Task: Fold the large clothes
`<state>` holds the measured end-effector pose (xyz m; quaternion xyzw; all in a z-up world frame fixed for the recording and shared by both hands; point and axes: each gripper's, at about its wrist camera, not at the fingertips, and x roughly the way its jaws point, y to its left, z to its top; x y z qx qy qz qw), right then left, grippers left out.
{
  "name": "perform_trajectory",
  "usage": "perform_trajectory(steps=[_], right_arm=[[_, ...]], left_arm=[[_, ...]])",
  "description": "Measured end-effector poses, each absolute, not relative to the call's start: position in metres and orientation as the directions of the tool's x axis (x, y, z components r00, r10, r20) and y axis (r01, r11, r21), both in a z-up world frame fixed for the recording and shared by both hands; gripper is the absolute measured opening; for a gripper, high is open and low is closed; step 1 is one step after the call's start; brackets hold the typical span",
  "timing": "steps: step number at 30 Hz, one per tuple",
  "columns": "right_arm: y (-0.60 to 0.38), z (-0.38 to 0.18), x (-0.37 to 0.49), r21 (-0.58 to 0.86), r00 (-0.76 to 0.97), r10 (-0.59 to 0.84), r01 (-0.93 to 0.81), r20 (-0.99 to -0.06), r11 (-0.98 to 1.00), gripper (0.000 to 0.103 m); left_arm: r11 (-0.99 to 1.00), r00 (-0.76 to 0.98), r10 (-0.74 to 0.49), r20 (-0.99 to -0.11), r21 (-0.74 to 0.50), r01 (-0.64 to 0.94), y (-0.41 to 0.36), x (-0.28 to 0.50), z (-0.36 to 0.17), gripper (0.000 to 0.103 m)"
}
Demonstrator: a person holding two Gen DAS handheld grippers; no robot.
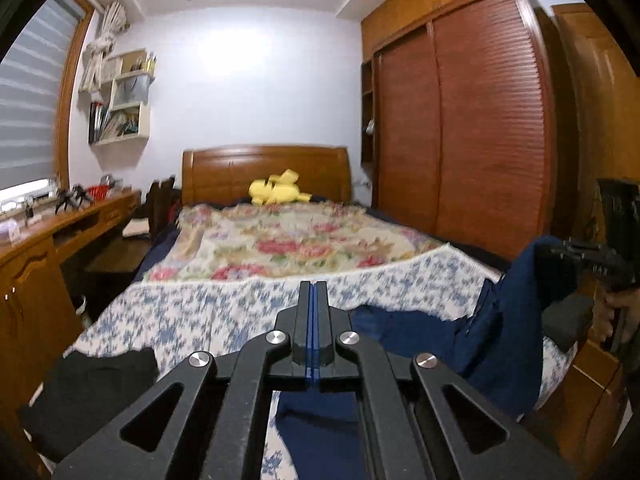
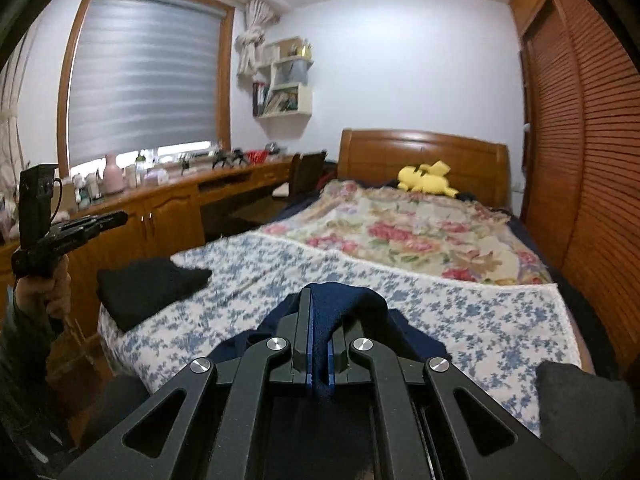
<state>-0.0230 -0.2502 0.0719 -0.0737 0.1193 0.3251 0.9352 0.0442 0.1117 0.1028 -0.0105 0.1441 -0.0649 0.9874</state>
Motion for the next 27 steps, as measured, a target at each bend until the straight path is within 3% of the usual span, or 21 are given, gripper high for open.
perform_trajectory(steps=[10, 15, 19, 21, 23, 25, 27], right_arm=[[-0.205, 0.097, 0.101, -0.068, 0.777, 0.542, -0.589, -0.320, 0.805, 0.004], [-0.213, 0.088, 0.184, -0.118, 0.892, 0.299, -0.356, -0.339, 0.927, 0.004], [-0.246, 0.051, 0.246, -0.179, 0.883, 0.041, -0.140, -0.468, 0.974, 0.004], [-0.263, 0.027, 0.255, -0.169, 0.837, 0.028, -0.143, -0.546, 0.975, 0.004], [-0.276, 0.007, 0.249, -0.143, 0.802, 0.055, -0.173, -0.595, 0.974, 0.008], [-0.282, -0.005, 0.239, -0.166, 0.792, 0.051, -0.190, -0.608, 0.968, 0.013], [-0.287, -0.006, 0.231, -0.179, 0.793, 0.066, -0.217, -0.605, 0.960, 0.026]], left_arm=[[0.994, 0.896, -0.105, -0.431, -0.084, 0.077, 0.137, 0.091, 0.019, 0.000], [0.991, 0.864, -0.120, -0.489, -0.106, 0.078, 0.147, 0.104, -0.010, 0.000], [0.989, 0.837, -0.132, -0.530, -0.131, 0.073, 0.151, 0.113, -0.027, 0.001], [0.986, 0.823, -0.148, -0.549, -0.148, 0.079, 0.151, 0.117, -0.035, 0.013], [0.984, 0.817, -0.158, -0.555, -0.155, 0.085, 0.148, 0.118, -0.043, 0.043], [0.982, 0.807, -0.175, -0.564, -0.165, 0.097, 0.143, 0.118, -0.050, 0.046], [0.979, 0.794, -0.190, -0.578, -0.171, 0.110, 0.137, 0.120, -0.055, 0.046]])
